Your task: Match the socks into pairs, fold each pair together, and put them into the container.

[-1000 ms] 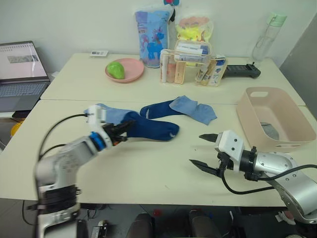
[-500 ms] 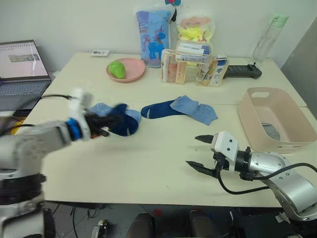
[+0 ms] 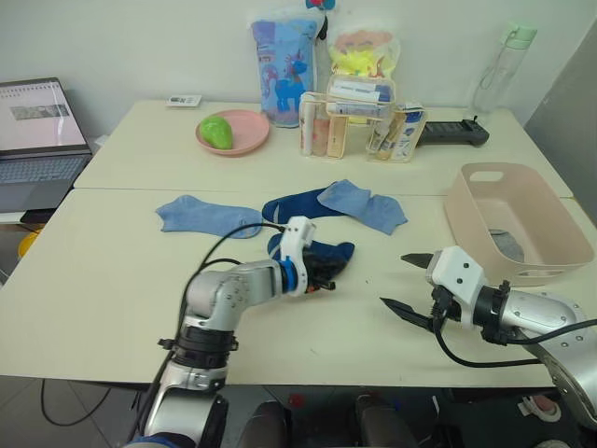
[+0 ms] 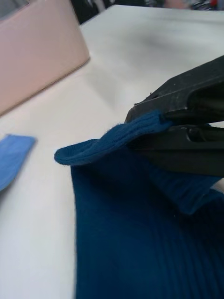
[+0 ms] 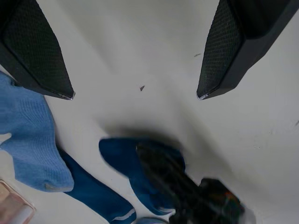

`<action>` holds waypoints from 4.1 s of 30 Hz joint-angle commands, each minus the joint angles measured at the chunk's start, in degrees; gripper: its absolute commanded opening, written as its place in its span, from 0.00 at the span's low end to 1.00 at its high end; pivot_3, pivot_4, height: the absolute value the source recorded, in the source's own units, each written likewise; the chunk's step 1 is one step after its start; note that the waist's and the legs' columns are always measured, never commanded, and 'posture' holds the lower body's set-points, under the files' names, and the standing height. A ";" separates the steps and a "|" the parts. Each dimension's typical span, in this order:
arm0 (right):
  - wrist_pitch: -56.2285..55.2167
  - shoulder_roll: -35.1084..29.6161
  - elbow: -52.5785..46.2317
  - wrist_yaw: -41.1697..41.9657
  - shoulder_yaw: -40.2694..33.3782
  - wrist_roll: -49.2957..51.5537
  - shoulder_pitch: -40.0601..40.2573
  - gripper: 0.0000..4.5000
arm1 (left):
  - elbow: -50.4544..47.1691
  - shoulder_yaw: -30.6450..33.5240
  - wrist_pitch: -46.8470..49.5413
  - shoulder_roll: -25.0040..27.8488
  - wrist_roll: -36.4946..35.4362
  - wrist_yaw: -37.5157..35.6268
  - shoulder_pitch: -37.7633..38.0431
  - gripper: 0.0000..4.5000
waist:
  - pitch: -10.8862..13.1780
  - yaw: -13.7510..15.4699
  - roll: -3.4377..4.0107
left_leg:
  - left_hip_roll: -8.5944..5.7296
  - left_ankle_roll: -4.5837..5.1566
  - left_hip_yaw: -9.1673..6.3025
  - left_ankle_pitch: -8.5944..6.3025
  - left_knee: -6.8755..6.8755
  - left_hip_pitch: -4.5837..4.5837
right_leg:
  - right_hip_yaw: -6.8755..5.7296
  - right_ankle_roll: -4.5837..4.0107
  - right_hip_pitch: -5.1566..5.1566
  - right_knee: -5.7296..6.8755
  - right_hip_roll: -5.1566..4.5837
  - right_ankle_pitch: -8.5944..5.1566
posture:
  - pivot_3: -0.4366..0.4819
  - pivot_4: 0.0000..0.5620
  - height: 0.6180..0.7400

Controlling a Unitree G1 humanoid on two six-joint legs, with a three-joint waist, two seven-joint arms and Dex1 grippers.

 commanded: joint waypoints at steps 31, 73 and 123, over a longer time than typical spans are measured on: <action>0.23 1.02 -2.42 -1.01 4.87 -0.57 -2.07 1.00 | 27.99 -10.60 -68.40 28.15 33.22 -43.93 -9.44 0.99 | 0.02 1.42 0.05 | -0.07 0.07 -0.03 -0.04 -0.08 -0.08 | -0.19 0.00 0.02 -0.29 -0.02 0.00 | 0.48 0.27 0.69; -7.95 14.97 16.89 -3.90 21.95 -18.65 -12.87 0.01 | 24.29 -8.97 -55.83 26.21 36.45 -50.29 -7.93 0.00 | 0.01 -0.28 0.06 | -0.02 0.03 -0.02 -0.01 -0.01 0.01 | -0.14 0.00 -0.16 0.18 0.05 0.00 | 0.48 0.27 0.69; 1.23 14.80 7.14 1.15 15.24 -9.09 -11.07 0.00 | 10.53 -9.96 -50.48 34.63 28.57 -66.31 -4.27 0.01 | 0.02 -1.08 0.09 | 0.05 0.09 -0.10 -0.03 -0.03 0.01 | -0.16 0.00 -0.21 0.29 0.10 -0.01 | 0.48 0.27 0.69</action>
